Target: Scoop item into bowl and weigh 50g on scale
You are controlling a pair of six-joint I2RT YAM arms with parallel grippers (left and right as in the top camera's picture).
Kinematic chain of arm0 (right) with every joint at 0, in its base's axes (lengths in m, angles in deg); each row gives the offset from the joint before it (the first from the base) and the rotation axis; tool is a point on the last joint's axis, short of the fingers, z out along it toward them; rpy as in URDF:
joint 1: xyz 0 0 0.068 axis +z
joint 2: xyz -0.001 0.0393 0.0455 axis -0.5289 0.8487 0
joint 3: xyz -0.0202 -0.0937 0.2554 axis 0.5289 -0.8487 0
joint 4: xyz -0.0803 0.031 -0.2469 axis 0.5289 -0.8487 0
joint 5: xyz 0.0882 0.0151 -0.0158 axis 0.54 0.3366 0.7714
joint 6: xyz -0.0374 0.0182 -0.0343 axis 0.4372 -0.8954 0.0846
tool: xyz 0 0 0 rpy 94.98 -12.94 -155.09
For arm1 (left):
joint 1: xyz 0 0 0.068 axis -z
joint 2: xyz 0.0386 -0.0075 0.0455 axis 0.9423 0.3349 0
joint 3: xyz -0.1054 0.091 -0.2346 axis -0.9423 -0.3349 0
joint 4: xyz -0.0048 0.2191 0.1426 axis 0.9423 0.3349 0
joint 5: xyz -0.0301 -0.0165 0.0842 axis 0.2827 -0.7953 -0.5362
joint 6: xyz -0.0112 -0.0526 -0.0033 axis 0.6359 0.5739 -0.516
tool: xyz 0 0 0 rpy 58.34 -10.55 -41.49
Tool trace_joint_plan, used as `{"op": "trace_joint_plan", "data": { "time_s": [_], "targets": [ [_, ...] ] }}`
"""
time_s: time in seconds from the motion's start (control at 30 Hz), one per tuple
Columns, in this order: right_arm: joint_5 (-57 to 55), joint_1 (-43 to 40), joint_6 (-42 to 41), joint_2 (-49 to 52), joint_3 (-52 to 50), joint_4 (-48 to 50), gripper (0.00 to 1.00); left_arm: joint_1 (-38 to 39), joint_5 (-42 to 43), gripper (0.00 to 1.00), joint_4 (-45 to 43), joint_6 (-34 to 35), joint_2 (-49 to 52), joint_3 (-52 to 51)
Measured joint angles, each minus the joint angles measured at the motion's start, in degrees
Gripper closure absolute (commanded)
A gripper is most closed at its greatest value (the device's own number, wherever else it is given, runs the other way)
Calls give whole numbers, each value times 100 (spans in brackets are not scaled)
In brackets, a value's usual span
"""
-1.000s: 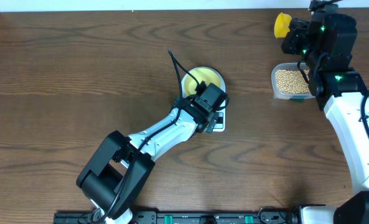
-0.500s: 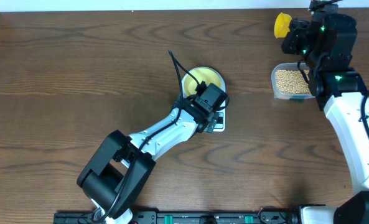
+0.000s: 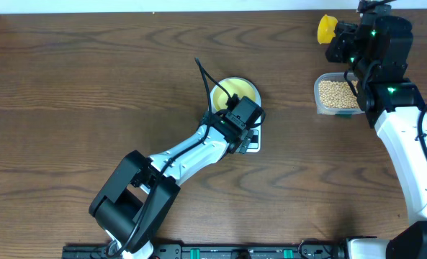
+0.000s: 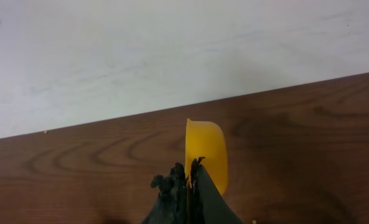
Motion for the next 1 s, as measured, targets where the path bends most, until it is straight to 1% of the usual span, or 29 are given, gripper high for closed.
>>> {"op": "trace_joint_plan", "data": {
  "time_s": [1.0],
  "targets": [
    [0,0,15,0,0,0,99,0,0,0,-44,2,37,4]
  ]
}}
